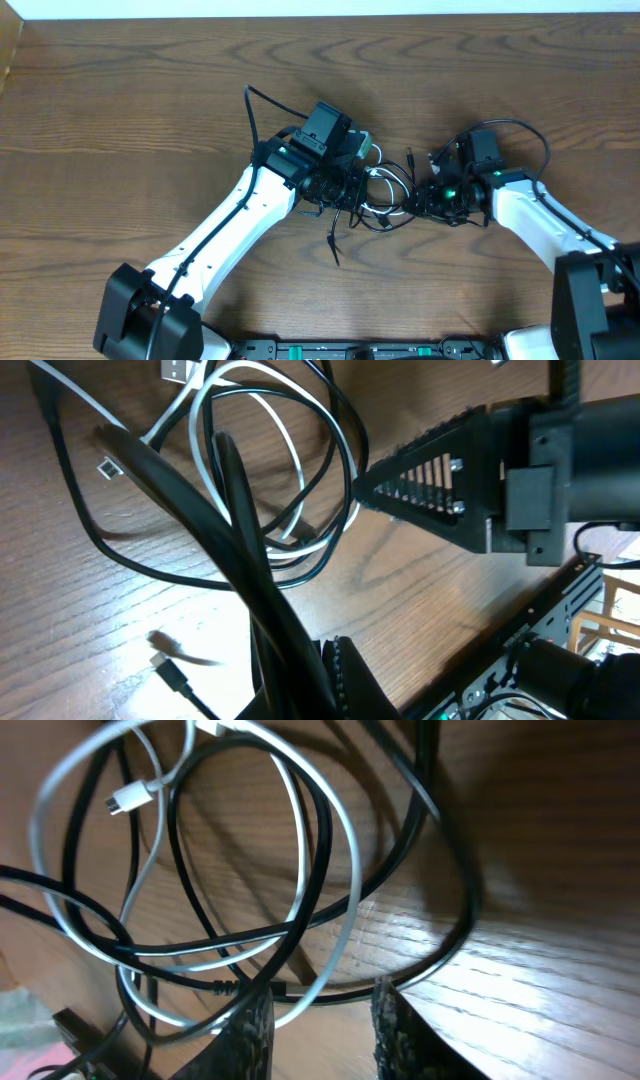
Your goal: Untangle cables
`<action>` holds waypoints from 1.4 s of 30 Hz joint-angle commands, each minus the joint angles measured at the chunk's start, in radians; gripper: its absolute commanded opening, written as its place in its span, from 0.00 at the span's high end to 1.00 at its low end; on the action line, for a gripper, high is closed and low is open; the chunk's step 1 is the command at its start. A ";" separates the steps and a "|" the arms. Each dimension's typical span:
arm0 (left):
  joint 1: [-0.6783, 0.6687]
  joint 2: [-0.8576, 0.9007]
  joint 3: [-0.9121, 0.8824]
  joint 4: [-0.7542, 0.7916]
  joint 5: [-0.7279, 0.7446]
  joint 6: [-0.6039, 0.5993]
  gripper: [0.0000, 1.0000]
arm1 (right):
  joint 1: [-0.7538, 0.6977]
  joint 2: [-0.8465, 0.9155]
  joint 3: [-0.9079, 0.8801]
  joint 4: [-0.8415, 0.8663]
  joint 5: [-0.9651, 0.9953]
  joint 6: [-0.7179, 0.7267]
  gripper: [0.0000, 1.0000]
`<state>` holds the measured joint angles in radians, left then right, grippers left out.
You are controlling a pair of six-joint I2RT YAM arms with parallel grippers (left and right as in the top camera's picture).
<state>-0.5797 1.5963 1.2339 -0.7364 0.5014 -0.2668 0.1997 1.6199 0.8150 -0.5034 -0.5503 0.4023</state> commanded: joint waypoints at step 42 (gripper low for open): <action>0.001 -0.003 0.004 -0.068 -0.132 0.012 0.92 | 0.183 0.082 -0.006 0.139 0.254 0.284 0.99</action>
<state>-0.5797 1.5963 1.2339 -0.7868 0.4381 -0.2646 0.3775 1.6978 0.8143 -0.3584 -0.3386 0.6807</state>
